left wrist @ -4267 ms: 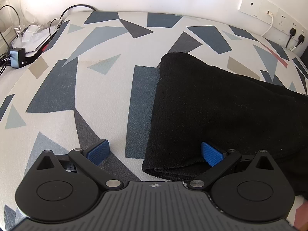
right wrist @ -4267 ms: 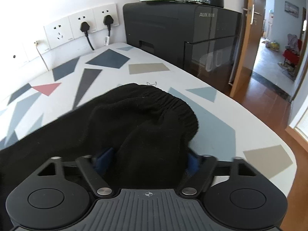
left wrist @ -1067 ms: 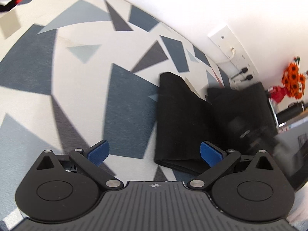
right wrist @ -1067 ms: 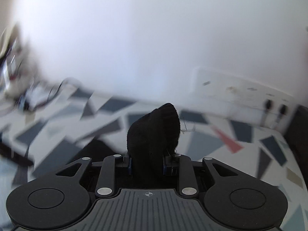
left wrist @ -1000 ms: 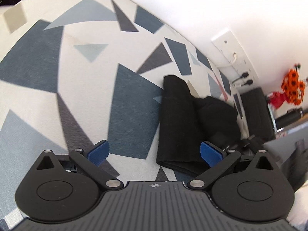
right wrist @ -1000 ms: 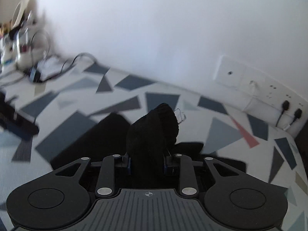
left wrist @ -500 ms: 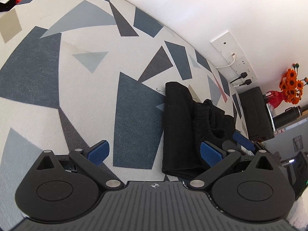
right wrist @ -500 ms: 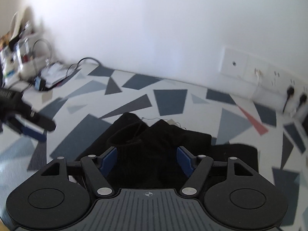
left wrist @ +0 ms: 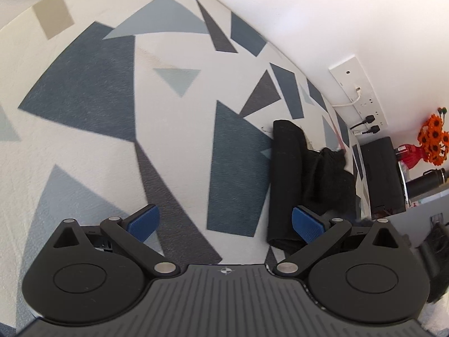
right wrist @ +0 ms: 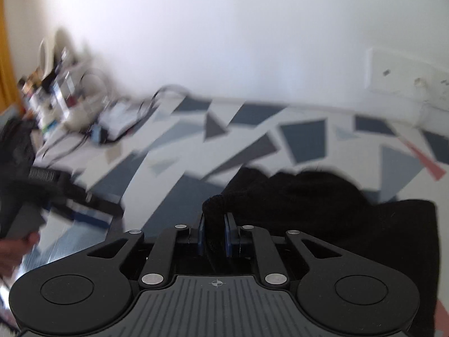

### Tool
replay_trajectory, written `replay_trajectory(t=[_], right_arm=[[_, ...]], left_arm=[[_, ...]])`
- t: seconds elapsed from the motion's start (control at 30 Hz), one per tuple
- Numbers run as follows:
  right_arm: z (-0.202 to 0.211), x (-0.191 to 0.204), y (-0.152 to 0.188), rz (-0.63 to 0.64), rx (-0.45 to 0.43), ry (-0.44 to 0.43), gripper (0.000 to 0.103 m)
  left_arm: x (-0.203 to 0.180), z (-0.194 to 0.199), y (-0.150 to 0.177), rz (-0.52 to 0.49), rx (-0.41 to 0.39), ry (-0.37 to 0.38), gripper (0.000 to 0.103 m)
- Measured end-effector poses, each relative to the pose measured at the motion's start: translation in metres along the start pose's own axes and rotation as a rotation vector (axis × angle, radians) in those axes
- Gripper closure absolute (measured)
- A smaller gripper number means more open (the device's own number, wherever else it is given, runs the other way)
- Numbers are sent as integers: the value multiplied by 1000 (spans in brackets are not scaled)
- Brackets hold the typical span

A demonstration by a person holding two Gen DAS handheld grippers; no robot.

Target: Fold clothes

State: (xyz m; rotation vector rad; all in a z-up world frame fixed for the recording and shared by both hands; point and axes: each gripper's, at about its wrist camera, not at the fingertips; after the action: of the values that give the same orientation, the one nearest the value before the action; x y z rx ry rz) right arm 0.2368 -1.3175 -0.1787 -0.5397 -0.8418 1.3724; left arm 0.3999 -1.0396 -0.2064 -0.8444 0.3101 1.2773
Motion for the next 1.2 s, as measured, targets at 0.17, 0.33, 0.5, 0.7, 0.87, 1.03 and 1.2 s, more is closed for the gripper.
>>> replay_trajectory(t=[0.17, 0.33, 0.5, 0.7, 0.87, 1.03, 1.2], right_arm=[[-20, 5, 10, 25, 89, -23, 72], [0, 0, -17, 14, 71, -63, 55], [-5, -32, -50, -174, 12, 59, 54], [-44, -46, -52, -193, 82, 281, 57], [-61, -30, -42, -100, 118, 323, 75], [-38, -14, -57, -85, -32, 266, 95], [-62, -20, -45, -130, 51, 202, 78]], left_arm=[[-6, -2, 1, -36, 1, -8, 0], [-6, -2, 4, -37, -1, -2, 0], [-3, -1, 5, -26, -7, 7, 0], [-3, -1, 6, -28, -10, 5, 0], [-5, 0, 7, -39, -16, -1, 0], [-5, 0, 8, -45, -18, -1, 0], [-8, -1, 7, -59, -12, -11, 0]])
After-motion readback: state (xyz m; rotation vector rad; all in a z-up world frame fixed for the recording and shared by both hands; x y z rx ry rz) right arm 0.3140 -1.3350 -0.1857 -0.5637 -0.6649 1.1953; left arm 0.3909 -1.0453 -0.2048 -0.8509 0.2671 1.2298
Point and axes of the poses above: each gripper's, at about its wrist camera, not at the fingertips, and z roughly against the way its jaws point, x to its left, y to its underside, and after that the axes turned 7 degrees about -x, right-handed
